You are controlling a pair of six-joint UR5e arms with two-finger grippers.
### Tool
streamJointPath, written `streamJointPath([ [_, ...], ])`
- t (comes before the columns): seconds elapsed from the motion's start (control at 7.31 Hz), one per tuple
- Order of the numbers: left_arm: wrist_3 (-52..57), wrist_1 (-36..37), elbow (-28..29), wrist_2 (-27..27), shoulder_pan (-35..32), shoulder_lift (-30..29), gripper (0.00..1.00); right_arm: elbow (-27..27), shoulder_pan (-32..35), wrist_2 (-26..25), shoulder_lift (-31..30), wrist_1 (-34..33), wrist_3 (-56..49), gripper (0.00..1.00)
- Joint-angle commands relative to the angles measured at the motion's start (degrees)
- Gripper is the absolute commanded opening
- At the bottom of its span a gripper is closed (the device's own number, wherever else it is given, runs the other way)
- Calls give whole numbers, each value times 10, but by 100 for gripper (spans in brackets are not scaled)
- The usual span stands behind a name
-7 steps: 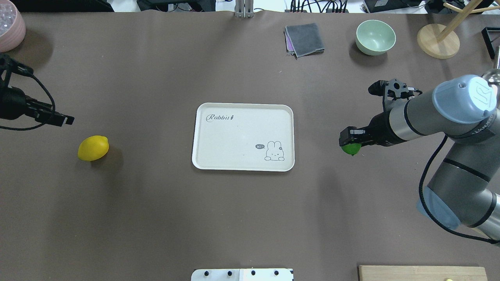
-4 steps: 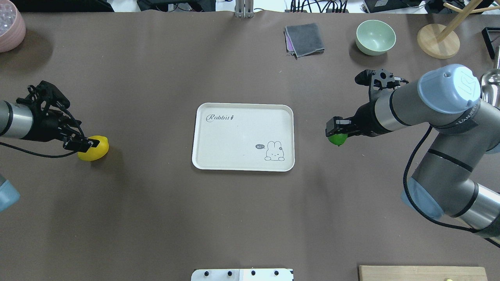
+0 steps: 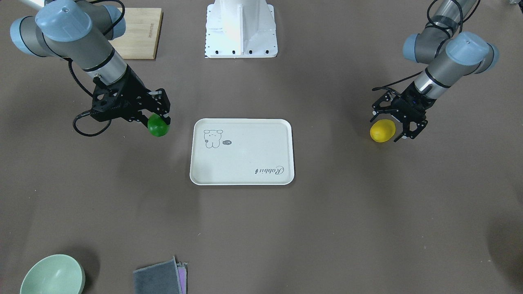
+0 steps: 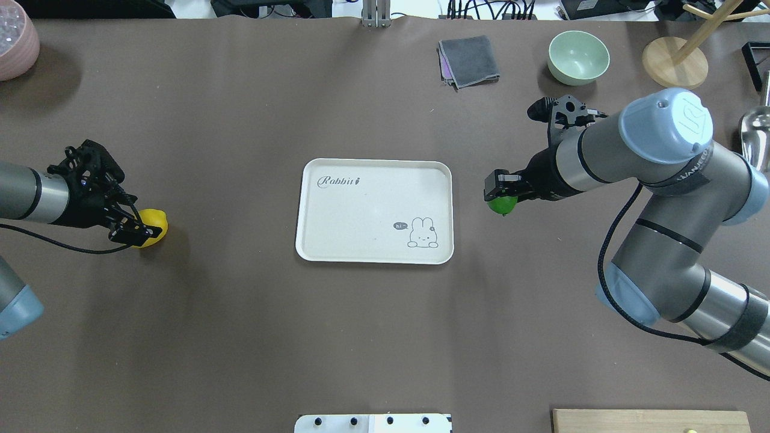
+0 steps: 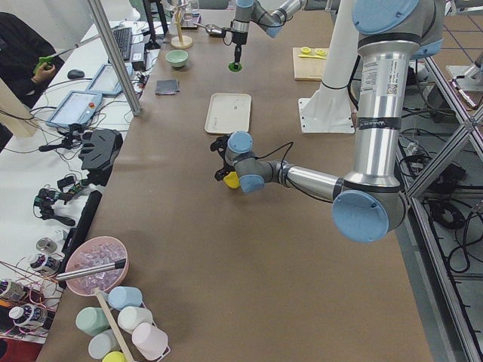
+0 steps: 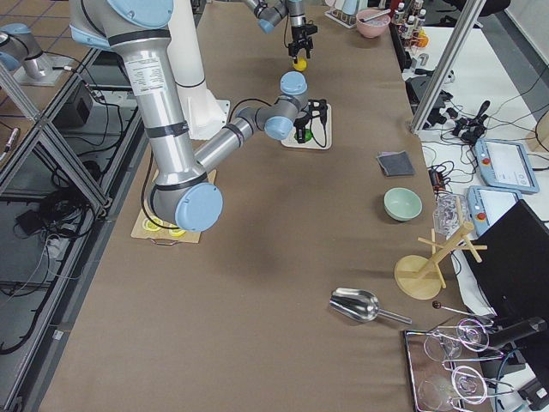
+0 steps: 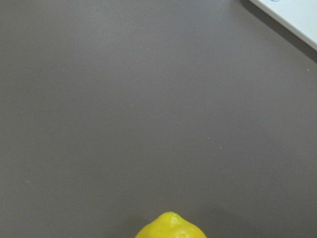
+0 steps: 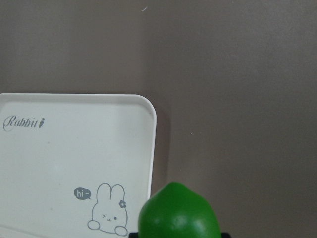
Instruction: Place all lemons on tray
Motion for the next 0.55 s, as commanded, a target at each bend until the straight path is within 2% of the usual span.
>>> streamJointPath([
  [0.0, -1, -22, 26, 0, 2, -2, 97, -11, -1, -2, 16, 0, 0, 0],
  [0.14, -3, -22, 28, -1, 3, -1, 97, -23, -2, -4, 27, 0, 0, 0],
  [0.27, -9, -28, 34, -2, 14, -1, 80, -29, -1, -4, 37, -4, 0, 0],
  [0.41, -23, -33, 34, -9, 16, -1, 38, -29, 0, -4, 40, -9, 0, 0],
])
